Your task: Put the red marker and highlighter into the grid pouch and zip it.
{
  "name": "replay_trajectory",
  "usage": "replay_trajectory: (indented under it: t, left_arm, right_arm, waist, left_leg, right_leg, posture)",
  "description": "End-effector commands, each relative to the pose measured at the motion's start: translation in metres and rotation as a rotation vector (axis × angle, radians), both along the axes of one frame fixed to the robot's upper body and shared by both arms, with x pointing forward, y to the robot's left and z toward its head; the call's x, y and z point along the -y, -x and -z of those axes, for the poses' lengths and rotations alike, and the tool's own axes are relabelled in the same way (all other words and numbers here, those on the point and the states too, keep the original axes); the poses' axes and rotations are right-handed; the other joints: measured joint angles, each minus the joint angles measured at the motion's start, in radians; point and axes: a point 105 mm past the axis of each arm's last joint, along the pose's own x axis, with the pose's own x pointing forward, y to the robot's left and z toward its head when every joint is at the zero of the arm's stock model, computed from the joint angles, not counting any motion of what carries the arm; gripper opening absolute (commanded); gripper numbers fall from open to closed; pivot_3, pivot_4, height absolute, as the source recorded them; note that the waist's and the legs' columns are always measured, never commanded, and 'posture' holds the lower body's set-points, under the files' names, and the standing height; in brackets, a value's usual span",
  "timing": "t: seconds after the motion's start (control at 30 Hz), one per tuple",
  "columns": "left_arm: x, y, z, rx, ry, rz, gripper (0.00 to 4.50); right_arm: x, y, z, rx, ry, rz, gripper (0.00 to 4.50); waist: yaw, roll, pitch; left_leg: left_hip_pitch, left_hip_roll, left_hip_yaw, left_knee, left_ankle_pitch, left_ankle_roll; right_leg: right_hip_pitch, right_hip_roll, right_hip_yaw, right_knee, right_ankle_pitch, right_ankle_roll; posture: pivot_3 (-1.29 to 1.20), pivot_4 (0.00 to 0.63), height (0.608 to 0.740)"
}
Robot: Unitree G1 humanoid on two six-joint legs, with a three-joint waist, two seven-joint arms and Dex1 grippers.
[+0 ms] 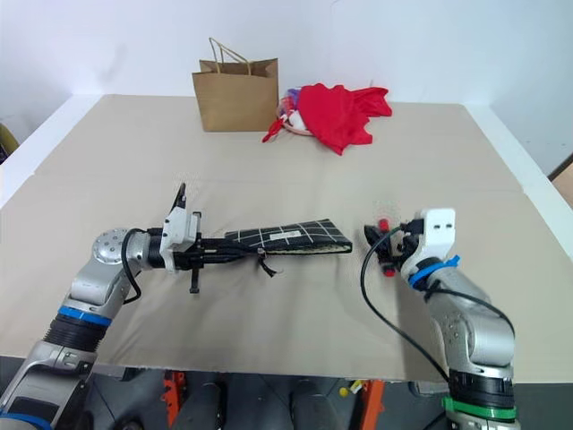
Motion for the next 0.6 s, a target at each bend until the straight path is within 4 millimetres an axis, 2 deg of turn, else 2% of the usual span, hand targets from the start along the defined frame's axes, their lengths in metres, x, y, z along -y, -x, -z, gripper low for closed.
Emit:
replay_trajectory:
  t: [0.03, 0.2, 0.3, 0.47, 0.53, 0.6]
  left_arm:
    - [-0.001, -0.001, -0.017, 0.058, 0.026, -0.004, 0.00]
    - [-0.001, 0.000, -0.017, 0.060, 0.028, -0.009, 0.00]
    - [0.000, 0.000, -0.018, 0.063, 0.029, -0.009, 0.00]
    - [0.001, 0.000, -0.017, 0.062, 0.030, -0.011, 0.00]
    - [0.000, 0.000, -0.017, 0.059, 0.031, -0.010, 0.00]
    - [0.000, 0.000, -0.016, 0.056, 0.029, -0.008, 0.00]
  right_arm:
    - [0.000, 0.005, -0.006, 0.031, 0.022, 0.039, 4.45]
    - [0.002, 0.017, 0.015, -0.046, 0.053, 0.100, 4.45]
    - [0.007, 0.021, 0.023, -0.071, 0.068, 0.170, 3.78]
    - [0.002, 0.025, 0.033, -0.108, 0.098, 0.186, 1.45]
    - [0.001, 0.026, 0.034, -0.112, 0.108, 0.185, 0.67]
    - [-0.002, 0.024, 0.032, -0.102, 0.116, 0.170, 0.66]
  waist:
    - [0.000, 0.000, 0.000]
    - [0.000, 0.000, 0.000]
    - [0.000, 0.000, 0.000]
    - [0.000, 0.000, 0.000]
    - [0.000, 0.000, 0.000]
    - [0.000, 0.000, 0.000]
  left_leg:
    - [0.000, 0.000, 0.000, 0.000, 0.000, 0.000]
    - [0.000, 0.000, -0.001, 0.000, 0.000, 0.000]
    - [0.000, 0.000, -0.001, 0.000, 0.000, 0.000]
    - [0.000, 0.000, -0.002, 0.001, 0.000, 0.000]
    - [0.000, 0.000, -0.002, 0.001, 0.000, 0.000]
    - [0.000, 0.000, -0.002, 0.001, 0.000, 0.000]
  right_leg:
    - [0.000, 0.000, 0.000, 0.000, 0.000, 0.001]
    - [0.000, 0.000, 0.000, 0.000, 0.000, 0.001]
    - [0.000, 0.000, 0.000, 0.000, 0.000, 0.001]
    - [0.001, 0.000, -0.001, 0.000, 0.000, 0.001]
    - [0.001, 0.000, -0.001, 0.000, 0.000, 0.001]
    - [0.001, 0.000, -0.001, 0.000, 0.000, 0.001]
  posture:
    - [0.00, 0.150, 0.740]
    - [0.00, 0.150, 0.740]
    - [0.00, 0.150, 0.740]
    - [0.00, 0.150, 0.740]
    - [0.00, 0.150, 0.740]
    - [0.00, 0.150, 0.740]
